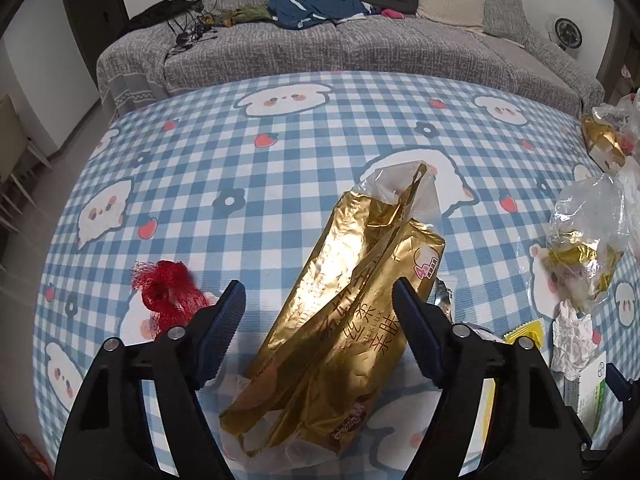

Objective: Collect trash
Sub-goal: 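Grasp the white medicine box with the right tool while the left tool grasps the gold wrapper, then lift the white box and gold wrapper and carry both over the trash bin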

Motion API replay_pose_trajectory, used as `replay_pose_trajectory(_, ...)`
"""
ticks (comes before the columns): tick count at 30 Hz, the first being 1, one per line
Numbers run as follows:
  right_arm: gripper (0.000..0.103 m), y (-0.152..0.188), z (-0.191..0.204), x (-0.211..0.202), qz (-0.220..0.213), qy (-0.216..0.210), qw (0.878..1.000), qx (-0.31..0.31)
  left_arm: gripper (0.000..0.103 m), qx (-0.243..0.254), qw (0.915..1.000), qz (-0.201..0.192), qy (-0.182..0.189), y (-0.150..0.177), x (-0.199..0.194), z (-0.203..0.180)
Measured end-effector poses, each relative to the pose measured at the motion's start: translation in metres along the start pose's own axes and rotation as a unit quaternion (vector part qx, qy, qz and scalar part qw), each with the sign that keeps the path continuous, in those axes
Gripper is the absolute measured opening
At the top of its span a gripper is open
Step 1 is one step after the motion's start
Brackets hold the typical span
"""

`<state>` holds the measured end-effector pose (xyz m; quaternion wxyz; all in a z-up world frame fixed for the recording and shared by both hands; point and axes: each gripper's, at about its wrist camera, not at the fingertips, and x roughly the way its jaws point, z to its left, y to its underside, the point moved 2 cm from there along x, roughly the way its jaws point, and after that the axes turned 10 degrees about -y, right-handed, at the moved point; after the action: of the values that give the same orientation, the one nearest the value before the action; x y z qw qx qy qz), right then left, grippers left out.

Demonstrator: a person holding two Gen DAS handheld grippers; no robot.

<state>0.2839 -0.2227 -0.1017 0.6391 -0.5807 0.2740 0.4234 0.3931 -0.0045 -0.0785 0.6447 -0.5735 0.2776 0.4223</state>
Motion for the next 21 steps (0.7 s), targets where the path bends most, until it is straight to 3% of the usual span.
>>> replay_pose_trajectory(4, 0.072, -0.001, -0.004, 0.006, 0.009, -0.003, 1.000, 0.009, 0.058, 0.002, 1.0000, 0.004, -0.001, 0.001, 0.006, -0.003)
replay_pose_trajectory(7, 0.065, -0.002, -0.004, 0.008, 0.011, -0.001, 1.000, 0.006, 0.042, 0.009, 0.9999, 0.009, -0.001, 0.003, 0.010, -0.008)
replay_pose_trajectory(9, 0.060, -0.002, -0.005, 0.008, 0.008, 0.005, 1.000, 0.005, 0.022, 0.010, 0.9998, 0.017, 0.003, 0.004, 0.013, -0.009)
replay_pose_trajectory(11, 0.060, -0.003, -0.007, 0.008, 0.006, 0.003, 1.000, 0.008, 0.008, 0.008, 0.9996, 0.026, 0.010, 0.005, 0.016, -0.010)
replay_pose_trajectory(21, 0.059, -0.007, -0.007, 0.006, -0.001, 0.002, 1.000, 0.006, 0.001, 0.005, 0.9998, 0.016, 0.011, 0.007, 0.010, -0.011)
